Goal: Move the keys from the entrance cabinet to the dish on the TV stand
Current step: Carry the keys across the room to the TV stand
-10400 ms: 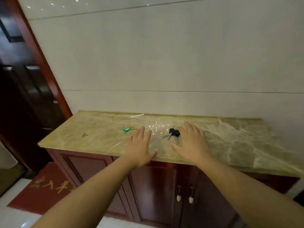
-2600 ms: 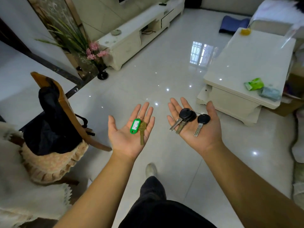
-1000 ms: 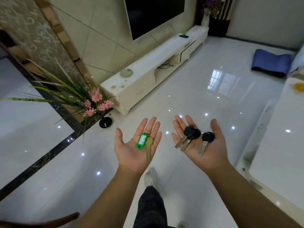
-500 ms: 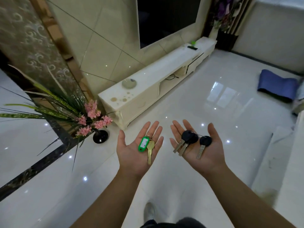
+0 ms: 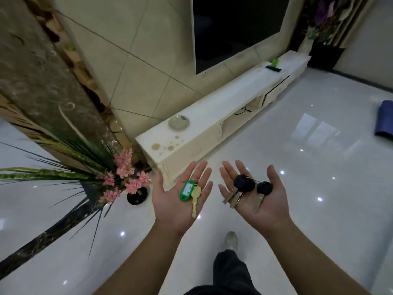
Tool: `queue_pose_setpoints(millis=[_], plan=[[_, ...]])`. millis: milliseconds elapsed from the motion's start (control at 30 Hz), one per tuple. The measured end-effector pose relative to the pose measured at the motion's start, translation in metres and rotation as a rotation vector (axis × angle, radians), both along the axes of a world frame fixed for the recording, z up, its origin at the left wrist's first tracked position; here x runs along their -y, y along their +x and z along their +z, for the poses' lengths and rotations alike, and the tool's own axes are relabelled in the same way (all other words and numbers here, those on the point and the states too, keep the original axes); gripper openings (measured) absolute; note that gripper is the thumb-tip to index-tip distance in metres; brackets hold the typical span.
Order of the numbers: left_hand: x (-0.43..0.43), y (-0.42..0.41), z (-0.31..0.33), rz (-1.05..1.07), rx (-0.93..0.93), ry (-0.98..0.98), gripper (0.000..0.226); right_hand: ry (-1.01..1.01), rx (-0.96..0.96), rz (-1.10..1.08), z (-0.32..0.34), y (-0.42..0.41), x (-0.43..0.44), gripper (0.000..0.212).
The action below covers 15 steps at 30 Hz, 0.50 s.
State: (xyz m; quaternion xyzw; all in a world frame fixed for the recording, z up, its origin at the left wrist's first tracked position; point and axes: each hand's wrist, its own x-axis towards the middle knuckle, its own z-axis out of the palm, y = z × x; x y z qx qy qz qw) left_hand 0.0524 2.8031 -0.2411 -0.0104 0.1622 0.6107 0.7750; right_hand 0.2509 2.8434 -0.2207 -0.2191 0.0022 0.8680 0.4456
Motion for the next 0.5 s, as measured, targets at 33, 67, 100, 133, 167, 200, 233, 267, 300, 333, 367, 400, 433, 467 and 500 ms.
queue_pose_setpoints(millis=[33, 67, 100, 133, 167, 200, 233, 267, 300, 333, 367, 400, 433, 467, 500], plan=[[-0.018, 0.001, 0.001, 0.009, -0.007, 0.000, 0.087, -0.011, -0.001, 0.006, -0.002, 0.000, -0.019, 0.071], [-0.036, 0.002, 0.003, 0.018, -0.011, -0.003, 0.087, -0.027, -0.004, 0.013, -0.002, 0.000, -0.039, 0.071], [-0.053, 0.004, 0.006, 0.026, -0.010, -0.008, 0.087, -0.046, -0.009, 0.020, -0.003, 0.001, -0.059, 0.071], [-0.071, 0.004, 0.008, 0.033, -0.011, -0.013, 0.087, -0.061, -0.014, 0.029, -0.002, 0.001, -0.078, 0.070], [-0.088, 0.005, 0.009, 0.039, -0.017, -0.018, 0.088, -0.065, -0.014, 0.041, -0.002, 0.002, -0.098, 0.070], [-0.104, 0.006, 0.009, 0.045, -0.026, -0.023, 0.089, -0.061, -0.011, 0.058, -0.001, 0.003, -0.116, 0.070], [-0.120, 0.007, 0.008, 0.054, -0.033, -0.023, 0.089, -0.053, -0.004, 0.079, -0.001, 0.004, -0.134, 0.069], [-0.136, 0.008, 0.007, 0.068, -0.031, -0.018, 0.089, -0.043, 0.004, 0.097, -0.001, 0.006, -0.152, 0.069], [-0.151, 0.009, 0.006, 0.086, -0.022, -0.017, 0.089, -0.038, 0.008, 0.109, -0.001, 0.007, -0.170, 0.069], [-0.164, 0.011, 0.006, 0.101, -0.010, -0.022, 0.088, -0.039, 0.002, 0.111, -0.001, 0.008, -0.187, 0.069], [-0.176, 0.012, 0.006, 0.112, 0.003, -0.031, 0.088, -0.047, -0.009, 0.110, -0.002, 0.008, -0.202, 0.069], [-0.186, 0.012, 0.006, 0.121, 0.008, -0.033, 0.089, -0.052, -0.014, 0.114, -0.002, 0.008, -0.217, 0.069], [-0.198, 0.011, 0.005, 0.128, 0.007, -0.031, 0.089, -0.050, -0.015, 0.124, -0.004, 0.007, -0.232, 0.069], [-0.209, 0.009, 0.004, 0.136, 0.007, -0.030, 0.089, -0.047, -0.018, 0.136, -0.006, 0.005, -0.246, 0.069], [-0.222, 0.006, 0.003, 0.143, 0.008, -0.034, 0.090, -0.047, -0.025, 0.147, -0.008, 0.001, -0.259, 0.070]])
